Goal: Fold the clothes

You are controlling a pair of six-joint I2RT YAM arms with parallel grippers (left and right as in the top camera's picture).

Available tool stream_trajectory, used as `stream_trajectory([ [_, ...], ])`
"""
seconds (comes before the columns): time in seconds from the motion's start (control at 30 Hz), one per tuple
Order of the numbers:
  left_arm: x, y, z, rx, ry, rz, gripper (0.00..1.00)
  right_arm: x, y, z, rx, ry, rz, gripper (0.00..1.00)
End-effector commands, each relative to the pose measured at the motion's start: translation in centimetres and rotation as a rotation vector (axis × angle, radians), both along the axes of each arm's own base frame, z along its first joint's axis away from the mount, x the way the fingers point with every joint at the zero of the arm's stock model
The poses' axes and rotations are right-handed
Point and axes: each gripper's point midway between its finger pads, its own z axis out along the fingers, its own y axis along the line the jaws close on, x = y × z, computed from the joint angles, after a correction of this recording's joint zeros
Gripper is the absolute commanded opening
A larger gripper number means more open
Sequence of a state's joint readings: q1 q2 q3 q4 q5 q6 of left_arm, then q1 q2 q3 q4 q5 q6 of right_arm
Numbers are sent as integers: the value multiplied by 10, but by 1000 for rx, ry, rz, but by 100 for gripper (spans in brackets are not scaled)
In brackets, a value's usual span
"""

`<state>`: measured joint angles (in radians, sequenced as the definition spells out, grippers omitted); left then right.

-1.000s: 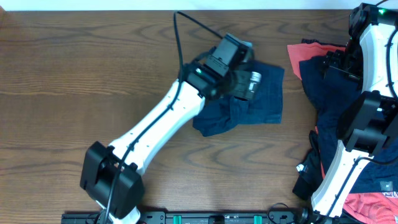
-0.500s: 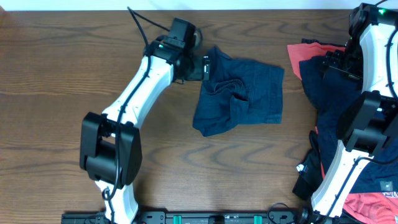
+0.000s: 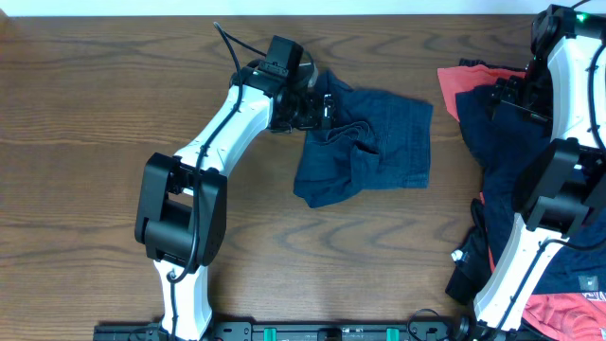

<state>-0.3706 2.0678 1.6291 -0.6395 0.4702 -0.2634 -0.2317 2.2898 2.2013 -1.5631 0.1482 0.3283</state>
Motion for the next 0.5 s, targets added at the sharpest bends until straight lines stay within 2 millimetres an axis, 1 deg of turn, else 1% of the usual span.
stream_trajectory([
  [0.0, -6, -15, 4, -83, 22, -41, 95, -1, 2, 3, 2, -4, 14, 99],
  [0.13, -7, -24, 6, -101, 9, -61, 87, -1, 2, 3, 2, -4, 14, 99],
  [0.17, -8, -27, 5, -101, 11, -68, 82, -1, 2, 3, 2, -4, 14, 99],
  [0.2, -10, -29, 5, -101, 13, -73, 76, -1, 2, 3, 2, -4, 14, 99],
  [0.3, -18, -40, 4, -119, 27, -102, 44, -1, 2, 3, 2, -4, 14, 99],
  [0.33, -21, -45, 3, -119, 30, -114, 40, -1, 2, 3, 2, -4, 14, 99],
  [0.4, -25, -50, 3, -119, 30, -127, 39, -1, 2, 3, 2, -4, 14, 99],
  [0.43, -26, -53, 3, -119, 31, -133, 35, -1, 2, 3, 2, -4, 14, 99],
  [0.47, -28, -54, 3, -119, 31, -137, 23, -1, 2, 3, 2, -4, 14, 99],
])
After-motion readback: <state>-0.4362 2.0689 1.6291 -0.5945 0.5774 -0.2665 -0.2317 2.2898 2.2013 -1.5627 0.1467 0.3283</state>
